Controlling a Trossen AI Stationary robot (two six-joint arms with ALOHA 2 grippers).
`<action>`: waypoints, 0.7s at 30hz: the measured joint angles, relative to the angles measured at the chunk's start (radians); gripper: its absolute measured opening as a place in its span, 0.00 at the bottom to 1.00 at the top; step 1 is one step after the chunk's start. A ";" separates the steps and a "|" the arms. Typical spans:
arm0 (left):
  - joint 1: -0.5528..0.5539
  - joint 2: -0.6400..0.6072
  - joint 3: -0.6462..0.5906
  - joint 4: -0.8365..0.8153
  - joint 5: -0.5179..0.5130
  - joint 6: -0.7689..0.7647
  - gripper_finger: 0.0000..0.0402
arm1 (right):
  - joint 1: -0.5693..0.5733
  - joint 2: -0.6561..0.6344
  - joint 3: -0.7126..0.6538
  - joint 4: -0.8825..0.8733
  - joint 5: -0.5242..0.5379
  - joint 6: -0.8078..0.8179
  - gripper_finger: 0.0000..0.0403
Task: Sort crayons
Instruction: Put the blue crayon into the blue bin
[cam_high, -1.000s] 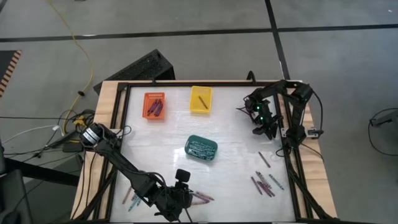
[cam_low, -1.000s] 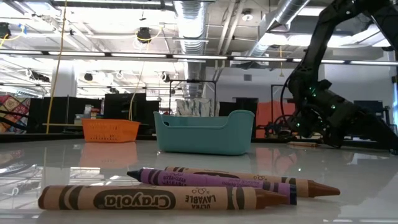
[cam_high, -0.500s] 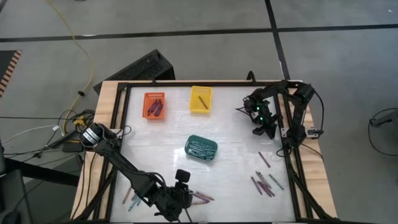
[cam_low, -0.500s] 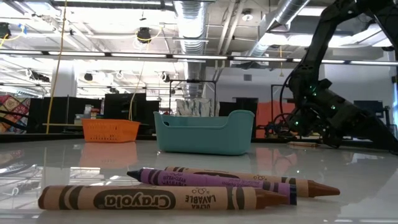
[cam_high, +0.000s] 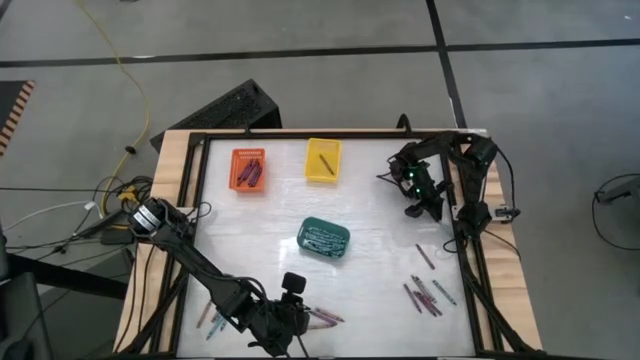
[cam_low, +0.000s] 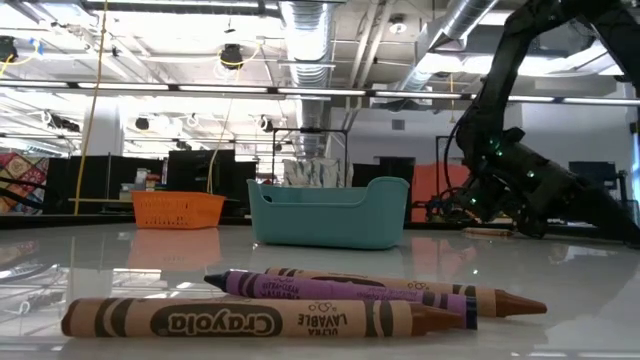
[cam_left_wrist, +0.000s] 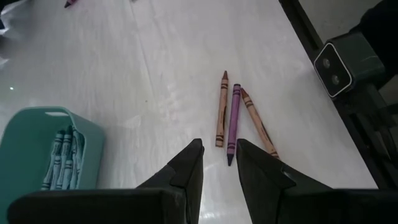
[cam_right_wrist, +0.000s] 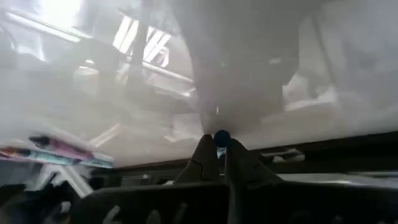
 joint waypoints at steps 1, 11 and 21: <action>0.000 0.000 0.000 0.000 0.000 0.000 0.22 | 0.001 -0.013 0.004 -0.005 0.000 -0.001 0.00; 0.000 0.000 0.000 0.000 0.000 0.010 0.22 | 0.002 -0.174 0.060 -0.026 -0.099 -0.018 0.00; 0.000 0.000 0.000 0.000 -0.002 0.012 0.22 | 0.078 -0.334 0.148 -0.053 -0.166 -0.026 0.00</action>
